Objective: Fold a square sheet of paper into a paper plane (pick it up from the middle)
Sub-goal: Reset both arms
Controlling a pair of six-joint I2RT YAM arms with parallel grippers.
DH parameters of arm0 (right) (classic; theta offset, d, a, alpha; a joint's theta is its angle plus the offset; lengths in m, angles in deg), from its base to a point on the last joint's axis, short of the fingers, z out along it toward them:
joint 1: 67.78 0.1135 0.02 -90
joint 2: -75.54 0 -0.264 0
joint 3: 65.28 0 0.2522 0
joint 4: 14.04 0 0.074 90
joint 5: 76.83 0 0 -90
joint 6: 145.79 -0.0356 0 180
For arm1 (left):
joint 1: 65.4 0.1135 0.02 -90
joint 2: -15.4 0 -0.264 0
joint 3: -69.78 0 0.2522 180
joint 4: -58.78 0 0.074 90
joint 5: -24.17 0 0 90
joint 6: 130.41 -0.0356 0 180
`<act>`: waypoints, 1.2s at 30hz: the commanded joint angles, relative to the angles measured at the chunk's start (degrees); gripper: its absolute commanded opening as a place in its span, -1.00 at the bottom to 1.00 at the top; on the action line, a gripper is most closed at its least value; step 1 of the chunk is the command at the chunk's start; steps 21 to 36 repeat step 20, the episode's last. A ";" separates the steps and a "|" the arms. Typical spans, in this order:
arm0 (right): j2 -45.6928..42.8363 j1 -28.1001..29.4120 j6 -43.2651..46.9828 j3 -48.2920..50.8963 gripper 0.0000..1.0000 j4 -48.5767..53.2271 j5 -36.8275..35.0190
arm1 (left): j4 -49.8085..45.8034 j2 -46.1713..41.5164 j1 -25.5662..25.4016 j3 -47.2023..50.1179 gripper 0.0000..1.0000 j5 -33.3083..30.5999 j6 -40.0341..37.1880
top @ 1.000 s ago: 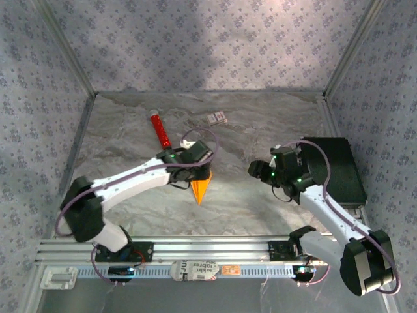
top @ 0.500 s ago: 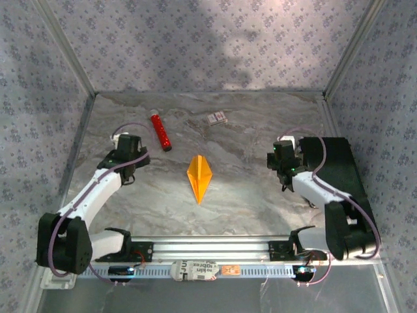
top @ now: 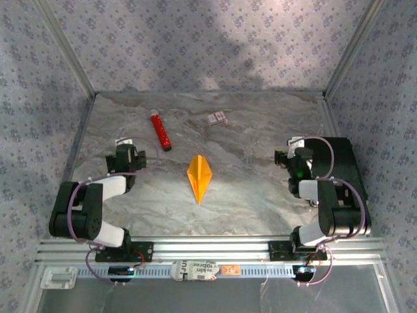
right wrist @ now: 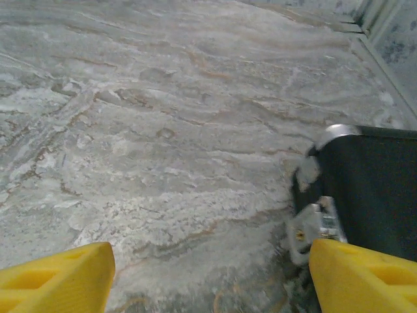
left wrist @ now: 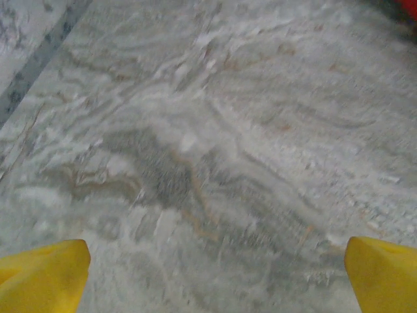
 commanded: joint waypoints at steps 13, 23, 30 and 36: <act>1.49 -0.69 -2.99 -1.03 0.98 -2.44 0.32 | 24.22 4.43 5.43 5.82 1.00 8.71 0.66; 1.52 -0.77 -3.07 -1.29 0.98 -2.23 0.50 | 23.38 4.19 5.30 5.55 1.00 10.07 0.03; 1.52 -0.77 -3.07 -1.29 0.98 -2.23 0.50 | 23.38 4.19 5.30 5.55 1.00 10.07 0.03; 1.52 -0.77 -3.07 -1.29 0.98 -2.23 0.50 | 23.38 4.19 5.30 5.55 1.00 10.07 0.03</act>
